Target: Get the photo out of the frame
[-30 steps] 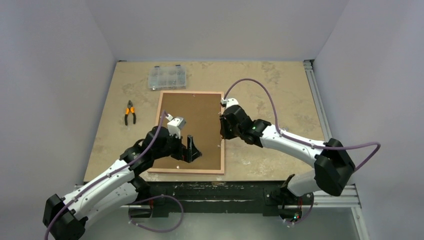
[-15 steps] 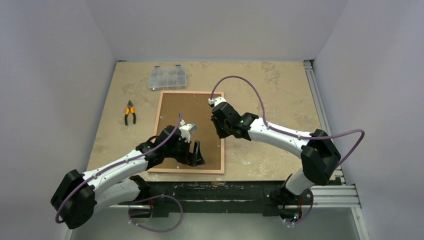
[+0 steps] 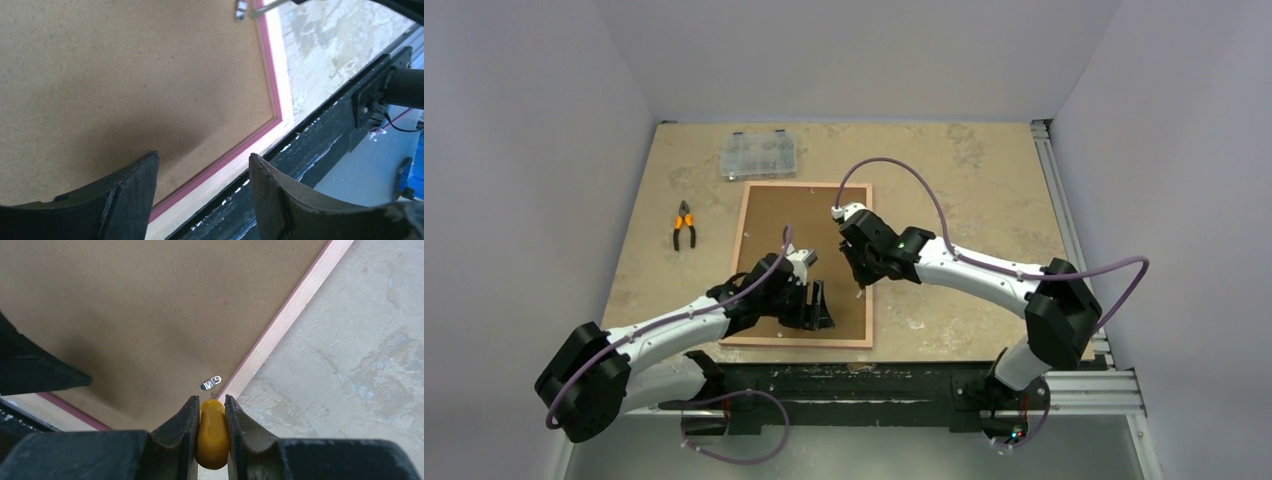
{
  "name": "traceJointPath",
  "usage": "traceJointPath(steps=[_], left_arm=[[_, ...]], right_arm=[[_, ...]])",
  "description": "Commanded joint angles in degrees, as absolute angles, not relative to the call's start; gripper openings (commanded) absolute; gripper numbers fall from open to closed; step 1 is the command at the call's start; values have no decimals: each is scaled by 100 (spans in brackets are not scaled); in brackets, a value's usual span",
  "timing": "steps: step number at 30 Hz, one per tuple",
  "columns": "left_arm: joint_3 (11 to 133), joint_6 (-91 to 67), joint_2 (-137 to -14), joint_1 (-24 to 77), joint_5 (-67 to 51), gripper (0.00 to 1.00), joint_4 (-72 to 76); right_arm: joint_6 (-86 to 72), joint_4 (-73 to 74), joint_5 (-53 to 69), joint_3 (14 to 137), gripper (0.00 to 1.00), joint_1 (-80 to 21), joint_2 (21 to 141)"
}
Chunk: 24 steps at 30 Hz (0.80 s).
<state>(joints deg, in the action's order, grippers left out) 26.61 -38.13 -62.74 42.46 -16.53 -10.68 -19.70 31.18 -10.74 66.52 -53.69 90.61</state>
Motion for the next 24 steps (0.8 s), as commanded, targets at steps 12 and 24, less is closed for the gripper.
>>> traceJointPath(steps=[12,24], left_arm=[[2259,-4264,-6064,4377,-1631,61,-294],[2509,-4146,-5340,4377,-1465,73,-1111]], right_arm=[[-2892,2388,-545,5581,0,-5436,7878],[-2373,2162,-1330,6270,0,-4462,7857]])
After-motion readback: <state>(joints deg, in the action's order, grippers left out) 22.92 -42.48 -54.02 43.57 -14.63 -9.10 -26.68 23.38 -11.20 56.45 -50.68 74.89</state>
